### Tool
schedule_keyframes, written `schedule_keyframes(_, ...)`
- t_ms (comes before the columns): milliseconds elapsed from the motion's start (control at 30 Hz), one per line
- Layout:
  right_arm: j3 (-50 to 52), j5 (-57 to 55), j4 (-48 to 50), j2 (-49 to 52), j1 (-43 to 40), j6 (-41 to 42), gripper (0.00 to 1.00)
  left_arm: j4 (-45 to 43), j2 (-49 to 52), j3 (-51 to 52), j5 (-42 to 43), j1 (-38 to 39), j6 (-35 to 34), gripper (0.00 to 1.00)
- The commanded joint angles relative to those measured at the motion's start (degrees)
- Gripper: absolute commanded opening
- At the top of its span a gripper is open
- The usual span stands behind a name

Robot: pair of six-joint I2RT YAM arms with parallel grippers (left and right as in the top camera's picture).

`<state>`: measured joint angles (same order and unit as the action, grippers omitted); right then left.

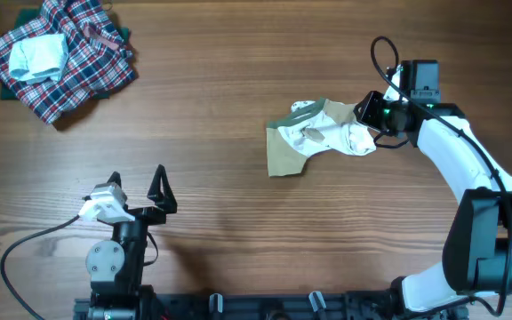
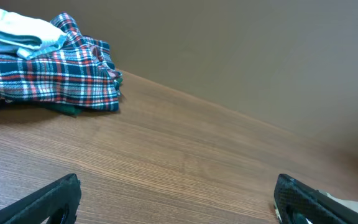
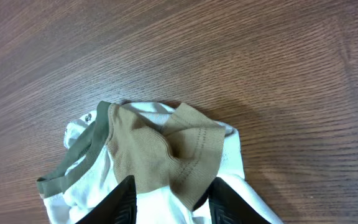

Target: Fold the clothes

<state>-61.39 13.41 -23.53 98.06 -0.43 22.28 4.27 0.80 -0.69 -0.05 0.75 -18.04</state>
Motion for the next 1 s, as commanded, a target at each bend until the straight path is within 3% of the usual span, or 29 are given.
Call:
schedule_keyframes(0,0.4,-1.9,0.2,0.9,0.2,-0.2,0.38,0.0,-0.4,0.4,0.7,0.2,1.1,1.0)
schedule_keyframes(300,1.2,-1.9,3.6,5.2,0.2,0.4,0.36,0.0,-0.4,0.4,0.7,0.2,1.1,1.0)
schedule_keyframes(467,1.3,-1.9,4.7,5.6,0.2,0.4,0.05,0.0,-0.4,0.4,0.7,0.2,1.1,1.0)
schedule_keyframes(633,1.3,-0.9,8.0,5.6,0.2,1.8,0.04,0.0,-0.4,0.4,0.7,0.2,1.1,1.0)
schedule_keyframes(800,1.3,9.1,21.0,5.6,0.2,2.0,0.04,0.0,-0.4,0.4,0.7,0.2,1.1,1.0)
schedule_keyframes(967,1.3,10.0,30.2,5.6,0.2,7.9,0.04,0.0,-0.4,0.4,0.7,0.2,1.1,1.0)
